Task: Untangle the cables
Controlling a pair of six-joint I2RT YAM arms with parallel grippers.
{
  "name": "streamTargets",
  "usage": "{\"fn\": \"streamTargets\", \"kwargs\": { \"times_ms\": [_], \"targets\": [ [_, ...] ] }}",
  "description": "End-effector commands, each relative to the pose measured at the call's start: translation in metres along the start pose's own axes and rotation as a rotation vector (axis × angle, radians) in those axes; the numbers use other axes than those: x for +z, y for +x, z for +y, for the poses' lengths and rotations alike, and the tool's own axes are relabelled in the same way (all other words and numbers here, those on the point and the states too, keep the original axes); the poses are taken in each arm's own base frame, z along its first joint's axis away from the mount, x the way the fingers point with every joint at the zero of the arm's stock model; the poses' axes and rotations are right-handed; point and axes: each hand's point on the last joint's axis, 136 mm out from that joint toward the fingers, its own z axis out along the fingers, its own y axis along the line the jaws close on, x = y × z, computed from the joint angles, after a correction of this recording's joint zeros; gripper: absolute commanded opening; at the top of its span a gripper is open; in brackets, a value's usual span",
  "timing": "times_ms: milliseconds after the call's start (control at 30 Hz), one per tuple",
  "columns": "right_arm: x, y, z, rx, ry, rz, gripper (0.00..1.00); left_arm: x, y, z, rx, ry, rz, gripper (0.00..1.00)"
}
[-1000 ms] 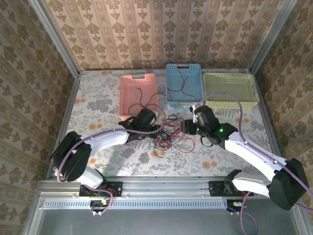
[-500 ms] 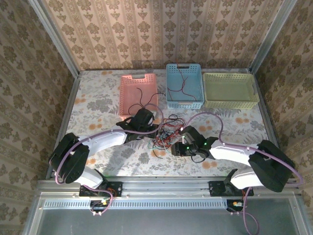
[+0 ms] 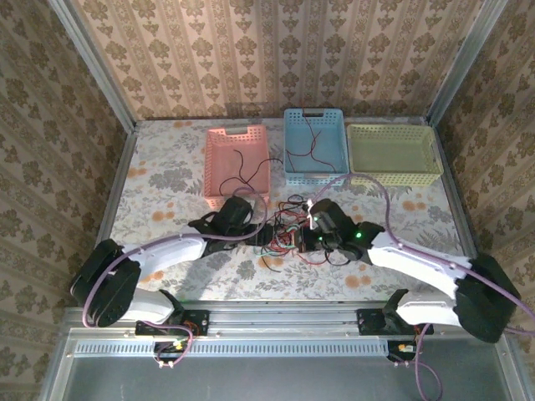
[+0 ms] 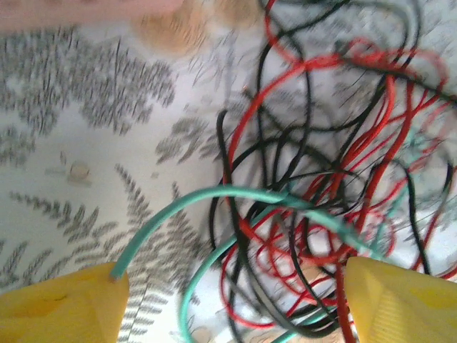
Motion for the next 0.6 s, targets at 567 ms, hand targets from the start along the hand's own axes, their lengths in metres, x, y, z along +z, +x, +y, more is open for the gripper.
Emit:
{"fn": "streamTargets", "kwargs": {
  "times_ms": [567],
  "targets": [
    [-0.187,-0.137,0.076,-0.343,0.120,-0.419,0.00,0.037,0.016,0.015,-0.046,-0.103,0.008,0.54]
  ]
}}
